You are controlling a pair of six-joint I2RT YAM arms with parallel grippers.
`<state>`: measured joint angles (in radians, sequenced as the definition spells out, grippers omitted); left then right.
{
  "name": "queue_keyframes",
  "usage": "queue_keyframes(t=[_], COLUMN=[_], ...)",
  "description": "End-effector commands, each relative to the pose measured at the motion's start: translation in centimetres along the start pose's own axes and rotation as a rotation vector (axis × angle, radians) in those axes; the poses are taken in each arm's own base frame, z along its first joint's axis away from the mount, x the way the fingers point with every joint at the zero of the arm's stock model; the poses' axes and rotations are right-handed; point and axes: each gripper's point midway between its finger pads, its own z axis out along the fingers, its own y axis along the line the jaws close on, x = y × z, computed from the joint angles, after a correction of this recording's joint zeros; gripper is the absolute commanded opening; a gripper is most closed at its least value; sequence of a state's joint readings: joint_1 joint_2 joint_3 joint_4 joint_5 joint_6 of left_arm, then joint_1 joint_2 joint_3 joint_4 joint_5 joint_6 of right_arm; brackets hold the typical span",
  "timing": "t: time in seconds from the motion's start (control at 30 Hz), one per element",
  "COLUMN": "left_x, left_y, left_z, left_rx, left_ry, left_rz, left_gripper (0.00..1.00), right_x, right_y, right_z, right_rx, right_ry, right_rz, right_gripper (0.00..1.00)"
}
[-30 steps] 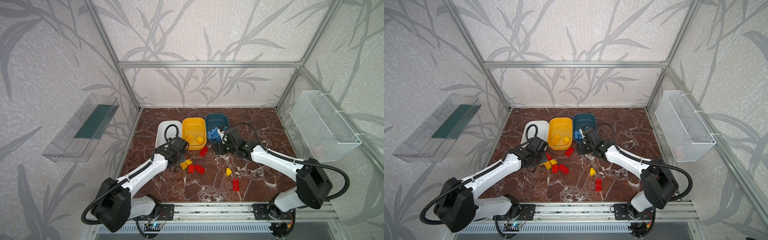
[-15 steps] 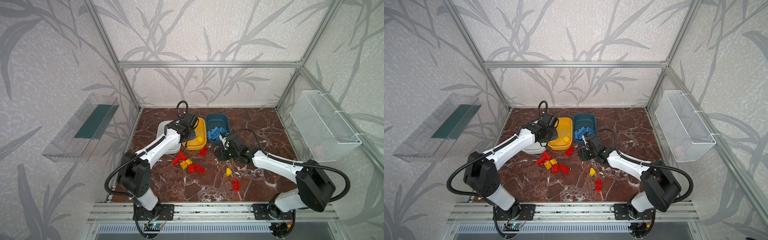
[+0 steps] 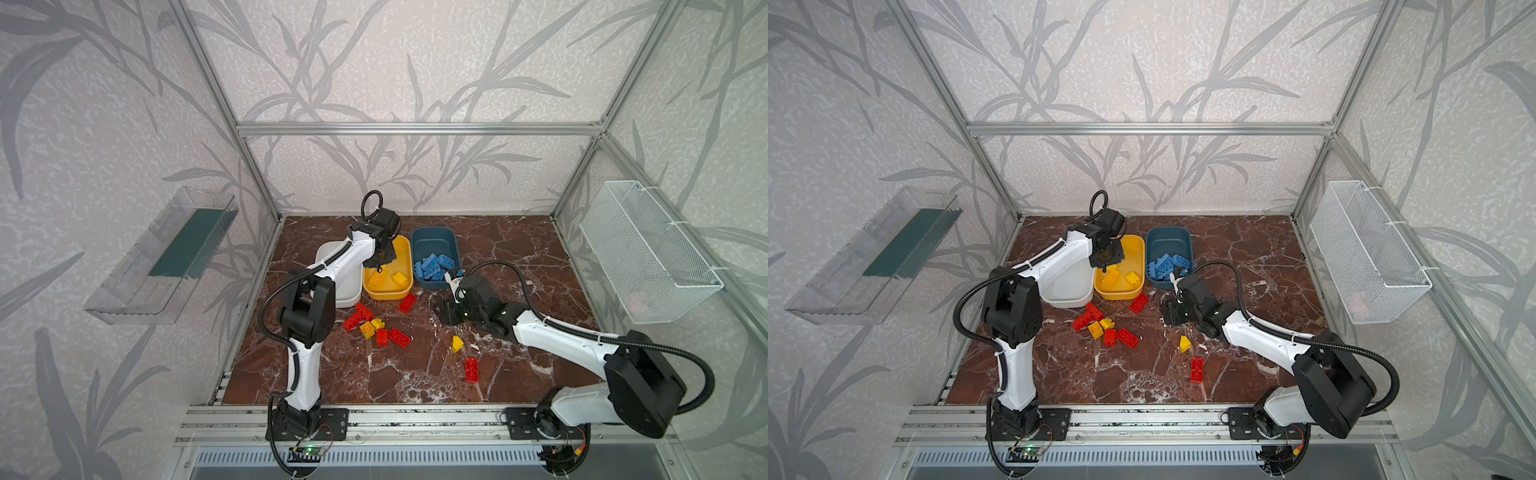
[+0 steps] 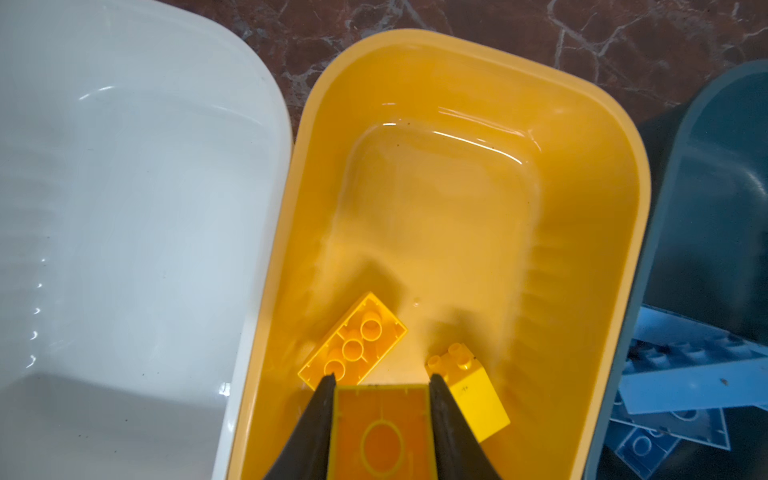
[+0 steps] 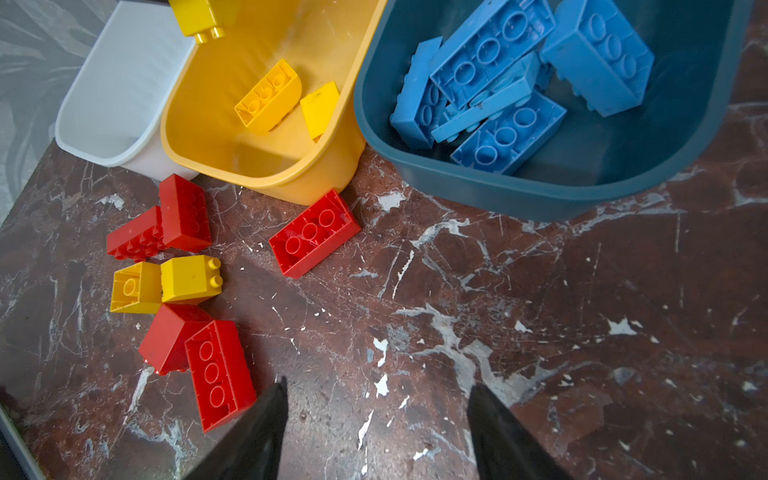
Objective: Sort the legos into containers by color
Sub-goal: 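Drop yellow brick into yellow bin with left gripper while right gripper moves toward table center, then withdraw left gripper while right gripper grasps a small sloped yellow brick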
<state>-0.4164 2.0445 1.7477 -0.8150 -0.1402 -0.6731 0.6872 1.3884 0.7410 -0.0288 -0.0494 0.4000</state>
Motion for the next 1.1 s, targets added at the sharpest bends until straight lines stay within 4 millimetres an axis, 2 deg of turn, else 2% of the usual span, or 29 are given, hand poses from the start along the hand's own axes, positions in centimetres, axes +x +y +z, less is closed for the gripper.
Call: queue_keyframes(t=[0.0, 0.1, 0.17, 0.3, 0.4, 0.53, 0.67, 0.9, 1.07], left_x=[-0.2, -0.5, -0.6, -1.1, -1.4, -1.6, -1.5, -0.2, 1.6], left_y=[0.1, 0.1, 0.0, -0.2, -0.3, -0.3, 0.1, 1.6, 2.7], left_z=[-0.2, 0.3, 0.4, -0.1, -1.1, -3.5, -6.5, -11.7, -14.5], left_rx=[-0.010, -0.014, -0.016, -0.010, 0.009, 0.048, 0.098, 0.176, 0.247], left_ry=[0.021, 0.028, 0.033, 0.024, 0.013, -0.013, -0.055, -0.106, -0.131], left_rz=[0.021, 0.025, 0.028, 0.032, 0.028, 0.007, -0.012, 0.012, 0.038], left_gripper=[0.28, 0.30, 0.36, 0.55, 0.66, 0.73, 0.78, 0.81, 0.81], right_x=[-0.9, -1.1, -1.1, -1.1, -0.9, -0.8, 0.1, 2.8, 5.1], right_y=[0.0, -0.2, -0.4, -0.9, -1.5, -1.6, -2.3, -1.7, -0.9], right_z=[-0.6, -0.7, -0.8, -1.0, -0.9, -1.1, -1.3, -0.9, -0.1], right_rx=[0.004, 0.014, 0.024, 0.060, 0.098, 0.134, 0.176, 0.177, 0.114], right_ry=[-0.049, -0.057, -0.058, -0.056, -0.032, -0.024, 0.003, 0.095, 0.202], right_rz=[0.006, 0.008, 0.007, 0.020, 0.029, 0.023, 0.026, -0.049, -0.117], right_gripper=[0.70, 0.70, 0.70, 0.70, 0.71, 0.72, 0.73, 0.73, 0.73])
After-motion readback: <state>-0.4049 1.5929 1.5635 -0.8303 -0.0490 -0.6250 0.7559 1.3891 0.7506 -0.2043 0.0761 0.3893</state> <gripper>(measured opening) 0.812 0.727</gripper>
